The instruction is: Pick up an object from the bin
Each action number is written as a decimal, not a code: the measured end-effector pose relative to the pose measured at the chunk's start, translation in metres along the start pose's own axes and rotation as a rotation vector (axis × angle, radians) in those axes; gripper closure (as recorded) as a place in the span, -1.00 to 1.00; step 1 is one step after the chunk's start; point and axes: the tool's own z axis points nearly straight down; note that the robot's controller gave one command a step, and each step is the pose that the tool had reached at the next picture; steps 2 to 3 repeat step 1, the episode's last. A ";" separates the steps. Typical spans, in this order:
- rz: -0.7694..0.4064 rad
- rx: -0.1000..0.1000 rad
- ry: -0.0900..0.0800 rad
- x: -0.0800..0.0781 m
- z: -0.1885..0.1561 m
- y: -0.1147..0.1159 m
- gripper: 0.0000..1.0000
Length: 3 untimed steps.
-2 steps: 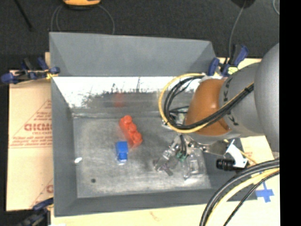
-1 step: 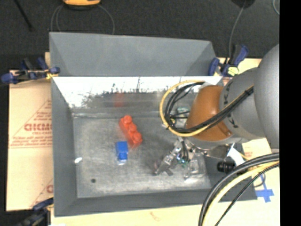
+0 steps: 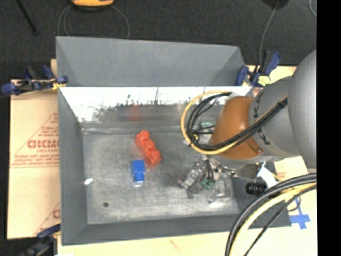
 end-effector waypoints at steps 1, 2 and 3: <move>-0.149 -0.006 -0.008 -0.017 -0.139 0.005 1.00; -0.149 -0.006 -0.008 -0.017 -0.139 0.005 1.00; -0.149 -0.006 -0.008 -0.017 -0.139 0.005 1.00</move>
Offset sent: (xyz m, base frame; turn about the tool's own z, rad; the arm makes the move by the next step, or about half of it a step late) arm 0.0136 -0.0059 0.1339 -0.1485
